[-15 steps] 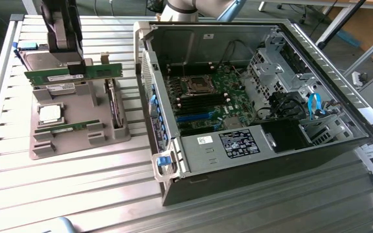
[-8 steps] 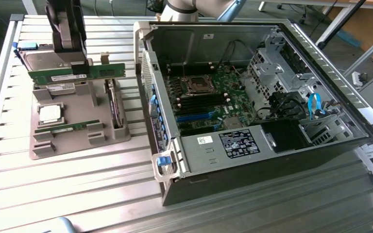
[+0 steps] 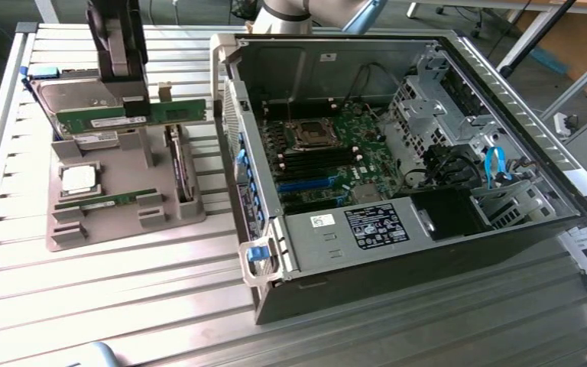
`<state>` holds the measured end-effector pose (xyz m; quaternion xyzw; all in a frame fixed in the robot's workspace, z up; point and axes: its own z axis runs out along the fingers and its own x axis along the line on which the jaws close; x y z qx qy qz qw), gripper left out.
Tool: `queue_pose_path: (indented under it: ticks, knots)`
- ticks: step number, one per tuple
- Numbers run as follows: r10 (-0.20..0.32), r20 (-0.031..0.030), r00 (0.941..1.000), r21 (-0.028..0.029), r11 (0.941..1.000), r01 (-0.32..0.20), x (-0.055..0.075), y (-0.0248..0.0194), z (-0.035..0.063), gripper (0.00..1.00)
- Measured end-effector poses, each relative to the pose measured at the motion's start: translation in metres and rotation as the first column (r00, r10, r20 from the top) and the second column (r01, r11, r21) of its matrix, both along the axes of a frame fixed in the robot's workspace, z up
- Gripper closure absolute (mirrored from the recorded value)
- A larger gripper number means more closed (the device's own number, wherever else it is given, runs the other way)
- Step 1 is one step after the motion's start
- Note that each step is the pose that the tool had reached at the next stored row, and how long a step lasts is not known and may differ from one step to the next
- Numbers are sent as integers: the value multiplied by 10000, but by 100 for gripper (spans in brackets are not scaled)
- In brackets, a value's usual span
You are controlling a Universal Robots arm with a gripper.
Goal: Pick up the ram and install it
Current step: 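Pick up the ram and move it above insertion slot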
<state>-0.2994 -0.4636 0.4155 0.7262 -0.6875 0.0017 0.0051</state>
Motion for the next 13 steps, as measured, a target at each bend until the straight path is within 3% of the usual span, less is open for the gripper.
queue_pose_path:
  ticks: [13]
  knots:
    - [0,0,10000,-26,10000,0,138,0,0,88]
